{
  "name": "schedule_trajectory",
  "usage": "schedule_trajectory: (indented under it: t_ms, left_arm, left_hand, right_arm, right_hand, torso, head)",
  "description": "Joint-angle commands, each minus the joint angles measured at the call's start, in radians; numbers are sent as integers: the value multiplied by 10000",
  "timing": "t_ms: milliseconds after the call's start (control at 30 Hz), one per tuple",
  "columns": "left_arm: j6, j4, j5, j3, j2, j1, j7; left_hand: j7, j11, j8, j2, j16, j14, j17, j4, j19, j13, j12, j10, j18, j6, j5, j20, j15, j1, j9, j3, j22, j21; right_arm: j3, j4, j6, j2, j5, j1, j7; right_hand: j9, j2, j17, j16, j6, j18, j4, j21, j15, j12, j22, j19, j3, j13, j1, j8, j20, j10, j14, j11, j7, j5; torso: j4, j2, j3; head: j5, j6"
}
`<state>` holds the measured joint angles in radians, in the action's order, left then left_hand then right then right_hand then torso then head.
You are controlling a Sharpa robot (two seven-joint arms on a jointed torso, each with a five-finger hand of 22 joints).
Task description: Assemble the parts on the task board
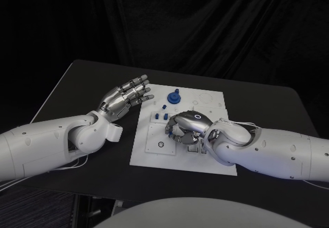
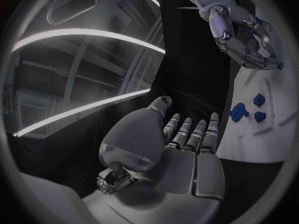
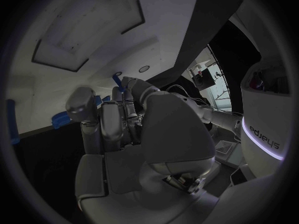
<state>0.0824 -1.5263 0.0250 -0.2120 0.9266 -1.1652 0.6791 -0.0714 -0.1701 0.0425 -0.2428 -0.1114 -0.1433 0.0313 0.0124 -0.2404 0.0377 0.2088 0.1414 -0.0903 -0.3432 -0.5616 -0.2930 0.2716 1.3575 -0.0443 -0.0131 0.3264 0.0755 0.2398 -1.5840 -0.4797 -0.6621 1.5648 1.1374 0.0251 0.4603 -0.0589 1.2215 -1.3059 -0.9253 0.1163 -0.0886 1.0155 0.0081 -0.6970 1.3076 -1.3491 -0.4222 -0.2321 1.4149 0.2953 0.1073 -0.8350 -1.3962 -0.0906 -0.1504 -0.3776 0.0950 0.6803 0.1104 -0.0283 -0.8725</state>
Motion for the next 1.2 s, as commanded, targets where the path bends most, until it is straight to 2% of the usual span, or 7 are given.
schedule_trajectory:
  t_ms: [33,200,733,967,1200]
  left_arm:
    - [141,-7,-36,9,-20,22,1078]
    - [146,20,-36,9,-21,30,1046]
    - [180,78,-36,9,-61,72,907]
    - [189,94,-36,9,-58,92,817]
    - [223,101,-36,9,-61,108,728]
  left_hand:
    - [-55,67,39,0,-12,-19,2,-16,-11,5,9,-12,116,-30,1,-3,-6,-103,-12,52,-17,18]
    - [-65,73,39,-3,-12,-16,1,-17,-10,4,6,-15,117,-32,1,-2,-6,-109,-12,64,-22,17]
    - [-107,99,33,-12,2,18,-4,-20,12,-4,-32,-54,122,-13,15,-2,-8,-137,-8,119,-61,6]
    - [-128,112,29,-10,17,47,-8,-20,38,-7,-51,-77,128,-6,27,-3,-11,-159,-6,149,-99,-5]
    - [-142,119,27,-8,19,55,-9,-19,37,-8,-58,-87,132,-3,37,-4,-11,-173,-5,165,-100,-6]
  right_arm:
    - [24,25,-85,8,84,-87,70]
    - [23,25,-114,26,-9,-113,-6]
    - [22,-4,-167,16,-144,-130,-61]
    - [21,-31,-357,22,-192,-131,-183]
    - [20,-63,-637,31,-420,-133,-403]
  right_hand:
    - [15,0,-18,-23,34,-57,-30,58,-5,-34,1197,-73,1,-5,58,42,25,-139,-55,51,7,70]
    - [29,2,-42,-7,36,-55,-28,56,-8,-40,1193,-74,1,-8,52,41,23,-160,-49,57,9,82]
    - [50,4,-133,63,34,-36,-28,-29,-13,-44,1167,-41,-1,-10,48,42,19,-184,-7,62,13,94]
    - [317,29,-156,85,-103,-39,-14,35,-58,-20,1164,-66,32,-4,18,195,-15,-305,-29,121,68,335]
    - [704,81,-250,172,-221,-42,-88,70,-136,-28,1161,-76,36,-19,157,422,-80,-585,-28,215,134,792]
  torso:
    - [14,5,-1]
    - [4,7,-5]
    - [-15,1,-6]
    - [-4,3,0]
    - [6,1,-8]
  head:
    - [-1,-2]
    - [-32,-2]
    - [10,-2]
    - [28,-2]
    - [36,-2]
